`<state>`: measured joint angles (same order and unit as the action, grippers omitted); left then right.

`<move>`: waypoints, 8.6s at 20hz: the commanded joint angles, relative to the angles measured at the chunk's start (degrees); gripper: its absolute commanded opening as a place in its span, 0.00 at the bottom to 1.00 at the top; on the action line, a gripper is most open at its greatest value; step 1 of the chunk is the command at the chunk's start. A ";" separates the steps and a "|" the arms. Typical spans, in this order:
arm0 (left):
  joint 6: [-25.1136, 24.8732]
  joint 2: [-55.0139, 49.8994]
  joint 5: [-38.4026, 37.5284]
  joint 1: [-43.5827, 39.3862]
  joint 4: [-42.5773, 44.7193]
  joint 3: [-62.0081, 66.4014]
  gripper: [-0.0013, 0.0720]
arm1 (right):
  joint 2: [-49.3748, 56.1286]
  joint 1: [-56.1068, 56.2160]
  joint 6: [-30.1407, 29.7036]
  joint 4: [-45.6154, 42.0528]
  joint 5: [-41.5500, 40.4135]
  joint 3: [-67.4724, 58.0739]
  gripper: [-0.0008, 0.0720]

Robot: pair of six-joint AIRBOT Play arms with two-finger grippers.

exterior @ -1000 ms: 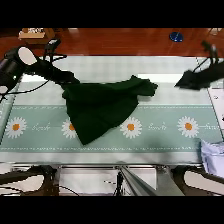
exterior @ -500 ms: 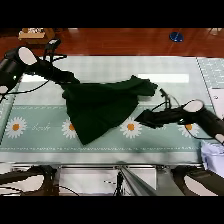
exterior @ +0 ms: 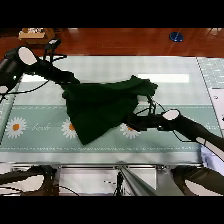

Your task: Fold the shirts.

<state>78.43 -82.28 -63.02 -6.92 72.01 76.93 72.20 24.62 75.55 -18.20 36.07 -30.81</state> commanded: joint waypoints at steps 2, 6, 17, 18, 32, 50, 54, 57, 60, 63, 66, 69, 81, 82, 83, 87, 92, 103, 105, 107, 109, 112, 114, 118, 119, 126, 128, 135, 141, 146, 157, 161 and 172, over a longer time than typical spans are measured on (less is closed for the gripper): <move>0.00 -0.04 0.00 0.00 0.00 0.04 0.05 | 0.96 3.96 -0.76 3.58 -8.00 0.09 0.74; 0.02 -0.04 0.00 0.00 -0.02 0.04 0.05 | 2.75 6.34 2.08 4.13 -12.31 -0.46 0.66; -1.31 3.80 0.00 2.12 0.13 6.88 0.05 | -3.58 -2.45 -4.87 -3.56 1.97 -21.22 0.05; -1.29 5.18 0.00 2.97 0.28 9.20 0.05 | -7.32 -4.55 -4.00 -6.29 3.32 -23.61 0.05; -1.25 32.94 -14.51 6.05 -6.43 18.71 0.05 | -34.34 -22.43 10.38 -16.31 11.98 -44.11 0.05; 1.57 30.21 -6.88 -0.46 -13.16 -21.57 0.05 | -12.22 -22.14 15.30 -48.39 40.98 -43.69 0.05; 1.53 18.58 3.61 -1.97 -13.18 -24.98 0.05 | -0.31 -22.14 10.93 -48.37 33.35 -43.69 0.05; 1.53 11.04 7.58 -2.03 -14.25 -24.79 0.05 | 5.20 -22.14 10.58 -48.30 30.53 -43.69 0.05; -0.07 9.27 8.55 -1.75 -14.21 -24.52 0.35 | 6.05 -22.21 10.54 -48.37 29.14 -43.78 0.05; -3.45 10.88 2.08 2.16 -13.66 -18.69 0.40 | 5.66 -22.21 10.01 -48.39 29.64 -43.87 0.05; -3.30 14.40 -6.19 10.86 -7.30 -11.67 0.40 | 5.46 -22.18 8.68 -48.41 30.34 -43.87 0.05; -3.21 18.01 -13.44 22.99 -5.99 -13.22 0.73 | 5.49 -22.21 8.04 -48.39 30.34 -43.87 0.05; -11.80 8.79 -4.98 30.82 -23.47 -38.45 0.75 | 5.49 -22.18 6.64 -48.46 30.36 -43.87 0.05; -11.80 7.80 -3.30 29.90 -25.00 -38.42 0.75 | 5.49 -22.18 6.64 -48.46 30.34 -43.87 0.05; -11.82 7.08 -1.25 28.96 -26.71 -38.42 0.75 | 5.49 -22.21 6.64 -48.46 30.36 -43.87 0.05; -11.78 6.47 4.50 25.31 -28.52 -38.42 0.70 | 5.49 -22.18 6.67 -48.46 30.36 -43.87 0.05; -11.80 4.04 5.22 23.52 -28.50 -38.42 0.68 | 5.49 -22.18 6.69 -48.37 30.38 -43.87 0.05; -11.89 -1.88 5.42 21.49 -28.68 -38.18 0.31 | 4.94 -22.18 6.99 -48.37 30.93 -43.87 0.05; -12.00 -1.92 4.85 21.51 -28.68 -38.16 0.12 | 4.72 -22.18 7.08 -48.39 30.93 -43.87 0.05; -12.04 -1.88 4.35 21.62 -28.65 -38.14 0.05 | 4.44 -22.21 7.08 -48.43 30.75 -43.87 0.05; -13.09 -1.60 3.17 21.66 -28.68 -37.83 0.05 | 3.82 -22.21 7.08 -48.43 30.62 -43.87 0.05; -14.08 0.42 -1.09 21.66 -28.68 -34.77 0.04 | 2.12 -22.21 7.06 -48.78 29.97 -43.89 0.05; -14.36 4.33 -3.30 21.92 -28.50 -30.99 0.04 | 0.42 -22.21 7.06 -48.85 29.29 -43.89 0.05; -14.29 15.37 -6.14 25.20 -28.52 -20.70 0.04 | -5.18 -22.21 7.08 -48.50 27.89 -43.89 0.05; -14.32 18.16 -6.56 26.16 -28.57 -17.86 0.04 | -6.93 -22.21 7.06 -47.82 27.26 -43.89 0.05; -10.43 35.91 0.17 28.70 -28.57 2.67 0.04 | -24.79 -22.18 7.34 -39.19 10.25 -43.91 0.05; -9.05 39.39 5.86 28.70 -28.57 7.72 0.04 | -29.33 -22.21 8.70 -38.05 4.13 -45.62 0.05; -7.65 47.63 12.04 28.70 -28.22 17.79 0.04 | -33.20 -22.21 11.89 -42.05 5.57 -62.47 0.05; 5.20 55.47 5.81 28.70 -12.41 21.24 0.04 | -33.27 -22.21 20.24 -51.82 21.55 -75.06 0.05; 12.41 57.18 -11.69 28.70 -11.32 23.23 0.04 | -33.24 -22.18 25.86 -58.31 38.03 -80.94 0.05; 4.13 47.65 -17.92 28.68 -12.61 -4.57 0.04 | -8.11 -22.18 14.80 -66.60 57.68 -79.93 0.05; -0.07 37.31 -8.96 28.50 -15.91 -8.00 0.04 | 6.40 -22.18 13.75 -65.11 46.27 -79.95 0.05; -5.99 6.08 12.68 15.50 -16.55 -8.02 0.04 | 27.89 -22.18 12.31 -56.87 29.31 -79.93 0.05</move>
<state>73.38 -69.36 -55.57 11.51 55.51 68.99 95.81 2.46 88.05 -76.55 67.55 -110.69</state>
